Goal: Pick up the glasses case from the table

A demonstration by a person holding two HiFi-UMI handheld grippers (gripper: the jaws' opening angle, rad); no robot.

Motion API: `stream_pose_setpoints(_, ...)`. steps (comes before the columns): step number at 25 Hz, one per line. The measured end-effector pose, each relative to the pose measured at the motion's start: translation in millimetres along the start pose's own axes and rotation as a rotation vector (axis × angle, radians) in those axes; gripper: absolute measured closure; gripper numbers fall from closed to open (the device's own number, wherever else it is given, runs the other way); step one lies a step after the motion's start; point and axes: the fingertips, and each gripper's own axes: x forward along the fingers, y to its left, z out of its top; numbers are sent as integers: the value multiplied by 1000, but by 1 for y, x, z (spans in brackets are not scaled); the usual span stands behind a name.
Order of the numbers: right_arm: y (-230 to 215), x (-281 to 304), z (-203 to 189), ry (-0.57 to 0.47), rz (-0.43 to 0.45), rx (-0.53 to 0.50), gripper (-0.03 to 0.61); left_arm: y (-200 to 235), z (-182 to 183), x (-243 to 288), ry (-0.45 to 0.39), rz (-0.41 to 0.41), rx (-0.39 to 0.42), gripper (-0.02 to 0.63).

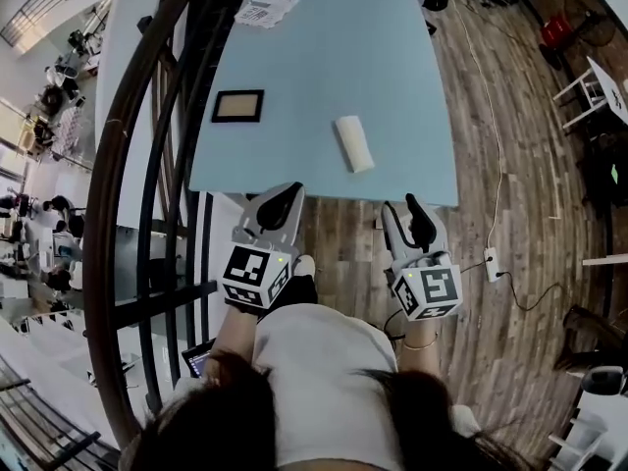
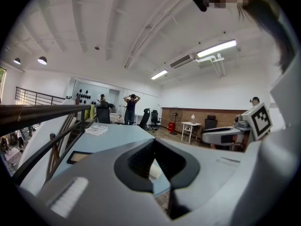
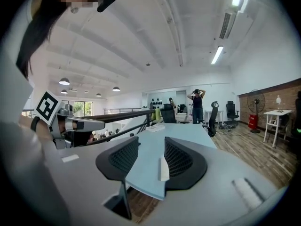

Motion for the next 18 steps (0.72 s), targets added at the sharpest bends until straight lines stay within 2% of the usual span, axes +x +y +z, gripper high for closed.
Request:
stream_pose_setpoints(9, -2, 49, 1, 39, -44, 4, 396, 44, -2, 30, 24, -40, -14, 556)
stream_pose_setpoints(18, -9, 83, -13, 107, -25, 20, 348, 60, -19, 51, 66, -43, -54, 556)
